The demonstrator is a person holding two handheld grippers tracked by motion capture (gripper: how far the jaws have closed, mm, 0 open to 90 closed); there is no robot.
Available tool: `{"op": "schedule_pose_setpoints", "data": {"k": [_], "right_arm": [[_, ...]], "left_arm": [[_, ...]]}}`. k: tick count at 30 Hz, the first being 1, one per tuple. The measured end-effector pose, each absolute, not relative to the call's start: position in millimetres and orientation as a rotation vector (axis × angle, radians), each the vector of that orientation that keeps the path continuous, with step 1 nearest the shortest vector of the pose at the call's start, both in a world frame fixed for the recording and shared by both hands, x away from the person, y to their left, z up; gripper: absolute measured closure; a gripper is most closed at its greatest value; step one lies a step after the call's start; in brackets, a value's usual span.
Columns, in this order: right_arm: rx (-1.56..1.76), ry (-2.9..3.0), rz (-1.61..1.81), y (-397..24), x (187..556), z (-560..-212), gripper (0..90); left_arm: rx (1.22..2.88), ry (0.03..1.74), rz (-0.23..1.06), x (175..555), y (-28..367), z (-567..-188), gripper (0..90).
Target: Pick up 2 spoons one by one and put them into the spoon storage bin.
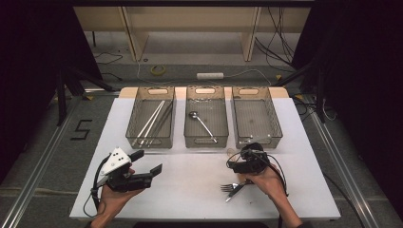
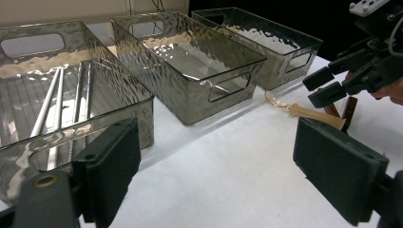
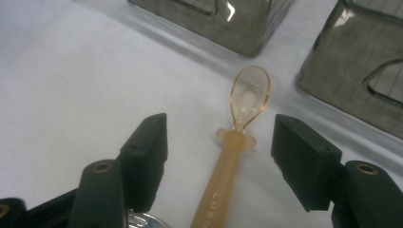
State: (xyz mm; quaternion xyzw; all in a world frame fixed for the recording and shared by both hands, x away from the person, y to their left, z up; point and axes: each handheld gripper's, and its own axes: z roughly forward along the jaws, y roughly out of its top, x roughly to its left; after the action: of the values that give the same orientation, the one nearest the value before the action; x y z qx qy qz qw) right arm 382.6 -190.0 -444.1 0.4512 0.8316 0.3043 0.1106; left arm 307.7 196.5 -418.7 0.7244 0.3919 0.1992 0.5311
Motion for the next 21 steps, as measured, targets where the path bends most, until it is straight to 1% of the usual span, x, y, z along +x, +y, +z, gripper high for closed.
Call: {"op": "schedule_pose_setpoints", "data": {"k": [10,14,21], "right_arm": [[1.327,2.473,0.830,-190.9,378.3,-455.2,48.6],[1.331,2.466,0.823,-190.6,376.4,-457.2,54.1],[1.345,2.465,0.795,-190.1,372.7,-463.0,58.9]], "left_arm": [[1.730,0.934,0.474,307.8,196.2,-418.8,15.5],[1.733,0.933,0.475,307.9,196.0,-418.9,15.6],[1.731,0.935,0.475,307.9,196.2,-418.9,15.5]]}}
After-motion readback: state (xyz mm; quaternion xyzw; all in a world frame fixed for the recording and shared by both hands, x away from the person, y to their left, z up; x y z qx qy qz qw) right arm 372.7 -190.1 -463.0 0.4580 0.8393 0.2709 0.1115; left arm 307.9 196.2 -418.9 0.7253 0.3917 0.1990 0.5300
